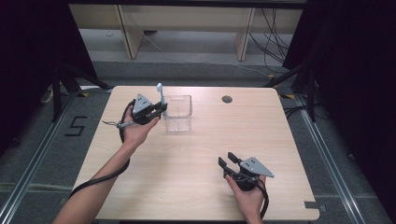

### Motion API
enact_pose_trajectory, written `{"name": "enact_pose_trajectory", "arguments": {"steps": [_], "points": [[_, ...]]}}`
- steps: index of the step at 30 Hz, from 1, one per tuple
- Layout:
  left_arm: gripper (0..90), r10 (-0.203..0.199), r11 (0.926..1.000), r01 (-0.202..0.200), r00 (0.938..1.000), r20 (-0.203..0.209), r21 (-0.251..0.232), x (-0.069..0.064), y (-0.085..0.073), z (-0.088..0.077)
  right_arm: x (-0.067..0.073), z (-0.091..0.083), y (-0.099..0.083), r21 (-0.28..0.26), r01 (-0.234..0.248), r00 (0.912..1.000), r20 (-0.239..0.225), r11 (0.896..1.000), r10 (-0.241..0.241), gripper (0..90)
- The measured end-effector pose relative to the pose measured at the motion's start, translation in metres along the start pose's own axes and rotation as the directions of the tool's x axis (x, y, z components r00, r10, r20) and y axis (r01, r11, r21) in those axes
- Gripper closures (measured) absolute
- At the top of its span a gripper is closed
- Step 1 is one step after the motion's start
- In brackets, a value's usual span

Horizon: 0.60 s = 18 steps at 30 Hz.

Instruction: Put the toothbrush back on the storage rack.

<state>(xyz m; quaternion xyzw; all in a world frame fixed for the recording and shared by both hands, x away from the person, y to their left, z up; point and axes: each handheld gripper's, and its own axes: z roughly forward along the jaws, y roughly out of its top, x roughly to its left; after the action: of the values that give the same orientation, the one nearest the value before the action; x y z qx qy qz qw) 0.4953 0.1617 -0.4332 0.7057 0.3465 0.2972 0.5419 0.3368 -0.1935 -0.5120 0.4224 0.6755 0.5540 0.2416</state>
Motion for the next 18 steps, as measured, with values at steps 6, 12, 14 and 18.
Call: {"name": "enact_pose_trajectory", "arguments": {"steps": [6, 12, 14, 18], "points": [[78.0, -0.001, 0.9998, 0.001, 1.0, 0.0, 0.017, 0.0, -0.005, 0.002, 0.0, -0.001, 0.001, 0.024, 0.003, 1.0, 0.007, 1.0, -0.003, 52.6], [78.1, -0.011, 0.9996, 0.011, 0.9999, 0.0, 0.028, 0.0, -0.009, 0.003, 0.0, 0.0, 0.0, 0.006, -0.007, 0.9999, -0.009, 1.0, 0.007, 52.6], [78.1, -0.013, 0.9994, 0.013, 0.9999, 0.0, 0.033, 0.0, -0.01, 0.004, 0.001, 0.0, 0.0, 0.025, -0.027, 0.9996, -0.012, 0.999, 0.027, 52.5], [78.1, -0.012, 0.9992, 0.012, 0.9999, 0.0, 0.039, 0.0, -0.011, 0.004, -0.001, 0.0, -0.001, 0.019, -0.003, 0.9999, 0.01, 1.0, 0.002, 52.4]]}}
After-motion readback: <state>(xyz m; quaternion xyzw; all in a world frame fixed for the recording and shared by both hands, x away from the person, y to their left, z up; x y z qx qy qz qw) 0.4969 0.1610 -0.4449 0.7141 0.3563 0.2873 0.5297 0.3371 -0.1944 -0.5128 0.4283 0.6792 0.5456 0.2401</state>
